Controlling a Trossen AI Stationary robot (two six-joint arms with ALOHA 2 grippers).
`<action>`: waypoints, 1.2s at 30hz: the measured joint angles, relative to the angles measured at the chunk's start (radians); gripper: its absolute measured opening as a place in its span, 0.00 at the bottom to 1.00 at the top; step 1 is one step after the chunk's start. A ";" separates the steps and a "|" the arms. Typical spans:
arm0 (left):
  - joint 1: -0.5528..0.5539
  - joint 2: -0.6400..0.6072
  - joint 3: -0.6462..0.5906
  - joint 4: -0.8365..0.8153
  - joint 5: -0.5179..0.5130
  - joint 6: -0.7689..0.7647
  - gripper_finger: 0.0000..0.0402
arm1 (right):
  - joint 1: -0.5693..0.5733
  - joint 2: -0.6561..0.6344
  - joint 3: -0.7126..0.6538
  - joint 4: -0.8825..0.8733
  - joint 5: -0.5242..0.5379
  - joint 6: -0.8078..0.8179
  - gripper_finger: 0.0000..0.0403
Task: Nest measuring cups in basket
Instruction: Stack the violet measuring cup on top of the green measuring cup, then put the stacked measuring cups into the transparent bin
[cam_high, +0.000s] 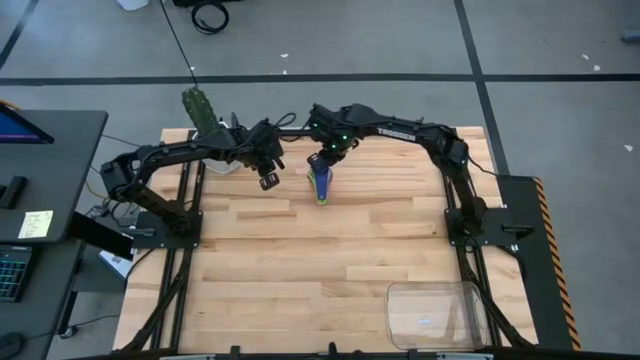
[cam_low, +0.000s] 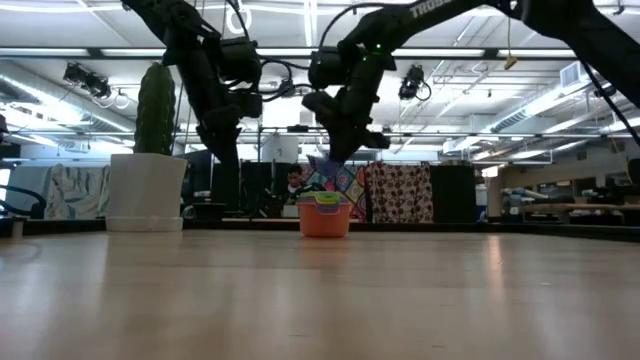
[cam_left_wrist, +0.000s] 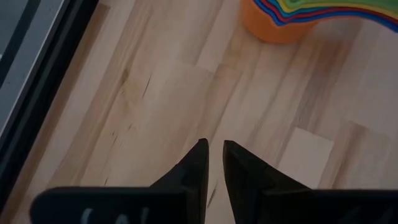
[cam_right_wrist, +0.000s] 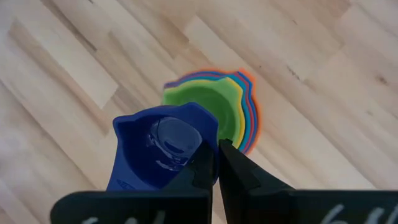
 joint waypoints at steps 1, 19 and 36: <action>0.000 0.000 0.000 0.001 0.000 0.000 0.13 | 0.000 0.009 0.000 -0.005 -0.001 0.000 0.03; 0.010 0.000 0.000 0.003 -0.002 0.005 0.13 | -0.016 0.044 -0.001 -0.005 -0.007 -0.023 0.04; 0.010 0.000 0.000 0.002 -0.002 0.008 0.13 | -0.020 0.044 -0.001 0.024 -0.089 -0.080 0.14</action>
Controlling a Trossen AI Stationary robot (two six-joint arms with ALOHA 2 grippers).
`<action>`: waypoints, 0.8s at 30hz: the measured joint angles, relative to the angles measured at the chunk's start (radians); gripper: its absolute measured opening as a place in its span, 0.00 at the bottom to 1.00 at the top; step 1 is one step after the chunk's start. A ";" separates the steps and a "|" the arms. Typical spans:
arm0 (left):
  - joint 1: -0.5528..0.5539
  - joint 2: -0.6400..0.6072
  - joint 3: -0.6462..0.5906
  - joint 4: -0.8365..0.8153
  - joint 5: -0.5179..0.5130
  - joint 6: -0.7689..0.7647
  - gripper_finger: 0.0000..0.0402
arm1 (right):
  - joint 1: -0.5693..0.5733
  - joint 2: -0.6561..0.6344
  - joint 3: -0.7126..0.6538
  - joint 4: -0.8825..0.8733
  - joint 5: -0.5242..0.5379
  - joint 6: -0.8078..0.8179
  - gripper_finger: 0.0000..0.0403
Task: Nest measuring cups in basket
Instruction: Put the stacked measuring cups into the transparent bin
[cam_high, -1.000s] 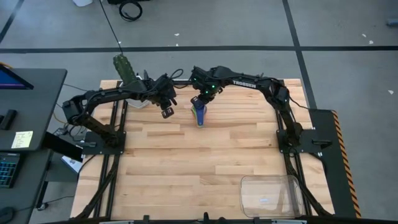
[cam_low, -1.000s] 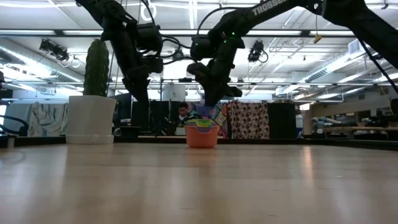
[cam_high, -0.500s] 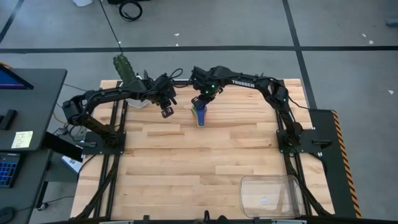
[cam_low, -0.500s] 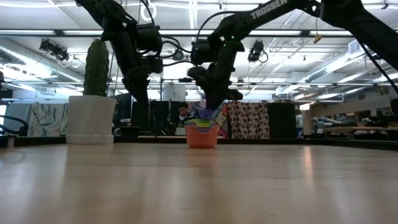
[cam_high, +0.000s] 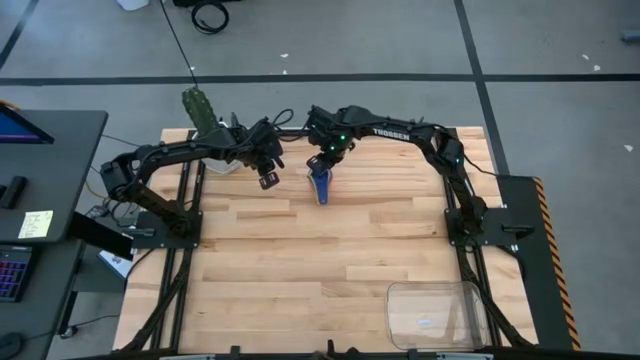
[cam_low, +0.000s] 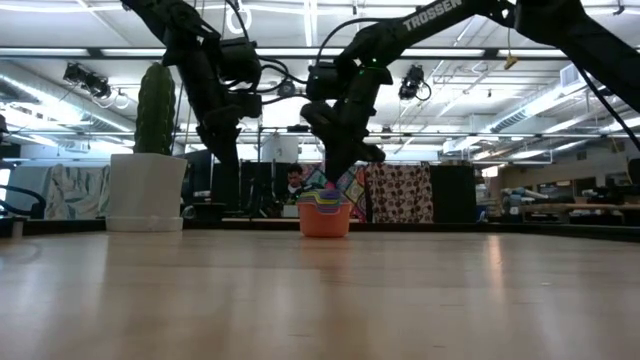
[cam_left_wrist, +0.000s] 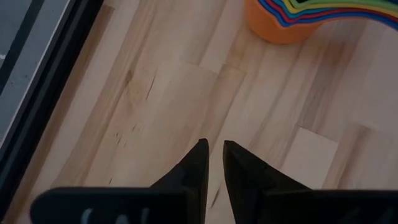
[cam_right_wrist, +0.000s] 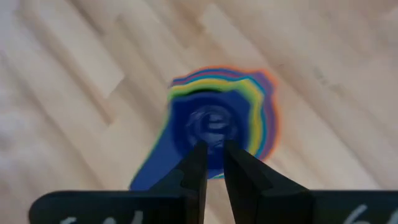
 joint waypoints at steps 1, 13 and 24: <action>0.000 0.000 0.000 0.000 0.000 0.001 0.13 | -0.001 0.000 0.000 -0.002 -0.021 -0.008 0.14; -0.001 0.000 0.001 -0.009 0.008 0.119 0.13 | -0.003 -0.075 0.000 -0.203 -0.132 -0.192 0.05; -0.004 0.000 0.001 -0.010 0.195 0.109 0.13 | 0.036 -0.258 -0.003 -0.549 0.005 -0.279 0.02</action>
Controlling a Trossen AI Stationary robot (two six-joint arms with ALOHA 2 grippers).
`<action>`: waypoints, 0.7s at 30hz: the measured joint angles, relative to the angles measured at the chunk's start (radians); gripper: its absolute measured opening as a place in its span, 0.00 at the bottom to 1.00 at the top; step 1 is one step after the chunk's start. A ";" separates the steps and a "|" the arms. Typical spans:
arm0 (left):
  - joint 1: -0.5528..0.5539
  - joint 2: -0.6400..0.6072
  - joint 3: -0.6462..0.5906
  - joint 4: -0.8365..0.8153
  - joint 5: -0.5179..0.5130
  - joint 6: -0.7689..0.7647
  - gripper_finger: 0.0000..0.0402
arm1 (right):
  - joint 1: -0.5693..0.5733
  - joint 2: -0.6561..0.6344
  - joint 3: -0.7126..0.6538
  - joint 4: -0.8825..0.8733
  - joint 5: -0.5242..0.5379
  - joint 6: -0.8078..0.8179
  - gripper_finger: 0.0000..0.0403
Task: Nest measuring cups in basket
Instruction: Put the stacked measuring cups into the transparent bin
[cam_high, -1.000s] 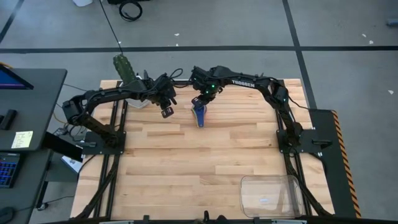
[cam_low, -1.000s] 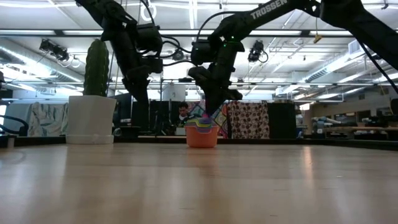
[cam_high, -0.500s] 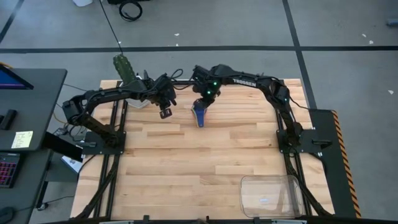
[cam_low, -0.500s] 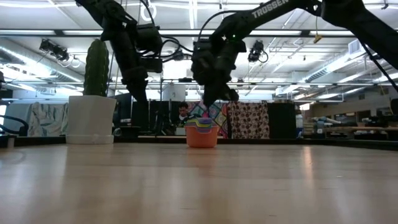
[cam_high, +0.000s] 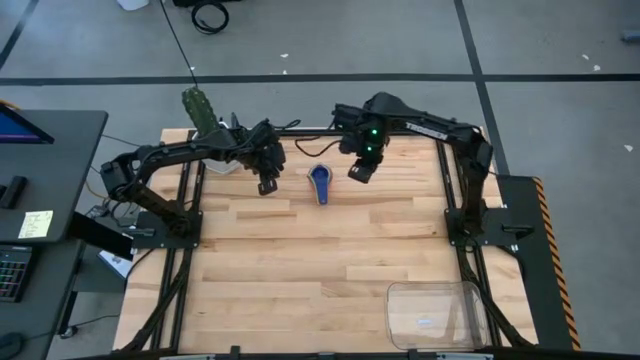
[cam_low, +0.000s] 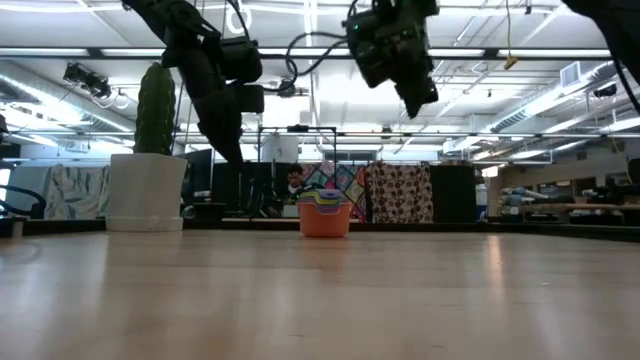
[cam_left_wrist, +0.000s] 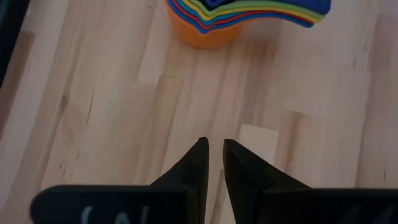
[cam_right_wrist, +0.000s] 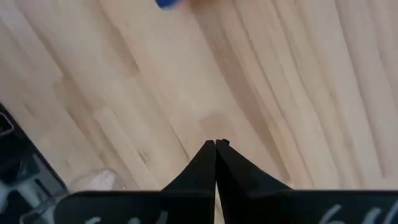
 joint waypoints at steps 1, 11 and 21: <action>0.000 0.000 0.000 0.000 0.000 -0.003 0.13 | 0.005 -0.016 -0.011 0.016 -0.001 -0.006 0.02; 0.000 0.000 0.000 0.000 0.000 0.005 0.13 | 0.045 -0.037 -0.020 0.038 0.085 -0.282 0.14; -0.020 0.000 0.000 -0.001 0.001 0.001 0.13 | 0.063 -0.035 -0.149 0.177 0.140 -0.334 0.35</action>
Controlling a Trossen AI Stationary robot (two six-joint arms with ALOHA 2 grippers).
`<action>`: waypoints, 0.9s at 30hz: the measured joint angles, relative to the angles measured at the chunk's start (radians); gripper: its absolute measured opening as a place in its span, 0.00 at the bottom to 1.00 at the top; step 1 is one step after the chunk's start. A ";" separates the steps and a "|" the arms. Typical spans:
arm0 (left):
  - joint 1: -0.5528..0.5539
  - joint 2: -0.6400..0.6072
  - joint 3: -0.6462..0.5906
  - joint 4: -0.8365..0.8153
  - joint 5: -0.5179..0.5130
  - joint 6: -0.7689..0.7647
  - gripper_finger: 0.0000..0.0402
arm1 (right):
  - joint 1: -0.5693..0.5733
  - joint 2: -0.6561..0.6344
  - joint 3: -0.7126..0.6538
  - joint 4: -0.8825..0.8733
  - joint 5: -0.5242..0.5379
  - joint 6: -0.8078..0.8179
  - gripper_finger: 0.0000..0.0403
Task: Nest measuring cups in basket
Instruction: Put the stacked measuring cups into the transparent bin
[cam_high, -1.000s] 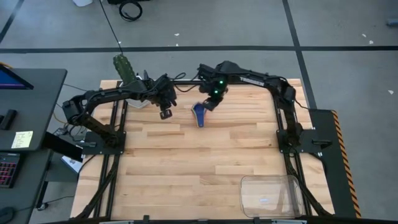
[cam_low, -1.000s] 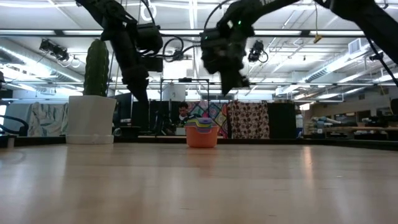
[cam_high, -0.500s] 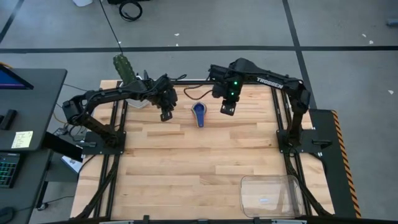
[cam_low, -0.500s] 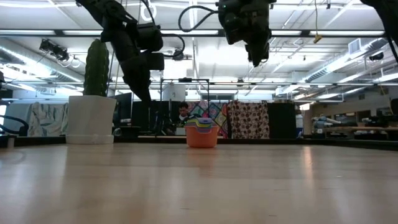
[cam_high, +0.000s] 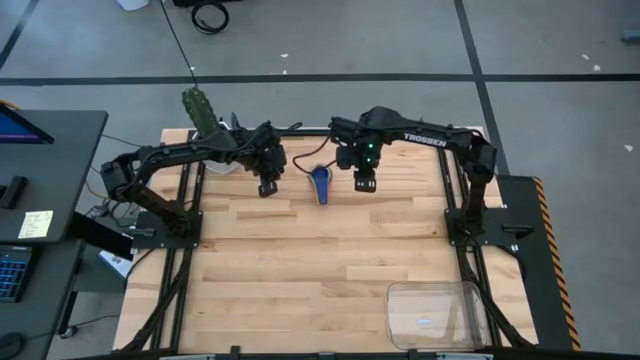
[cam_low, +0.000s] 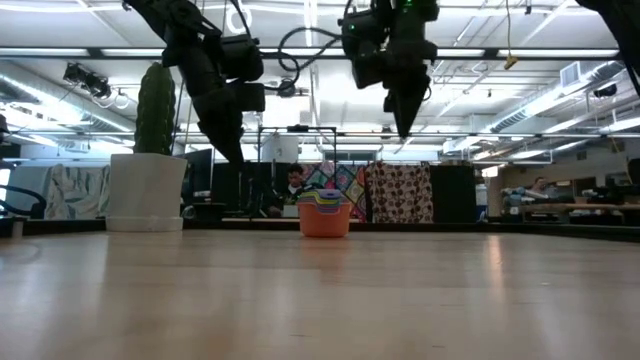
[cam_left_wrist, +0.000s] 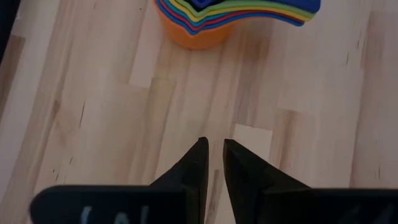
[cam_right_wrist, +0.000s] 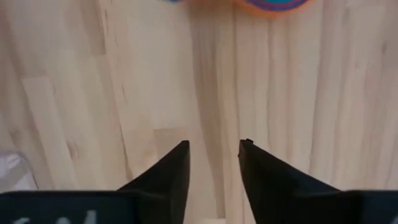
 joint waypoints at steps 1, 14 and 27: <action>-0.002 0.000 0.000 0.000 0.000 0.000 0.13 | 0.003 0.000 -0.013 0.009 0.001 -0.009 0.37; -0.006 0.000 0.000 0.001 0.000 -0.005 0.13 | 0.040 -0.002 -0.076 0.102 -0.008 -0.057 0.47; -0.006 0.000 0.000 0.001 -0.001 -0.079 0.13 | 0.050 -0.002 -0.076 0.185 -0.010 -0.055 0.47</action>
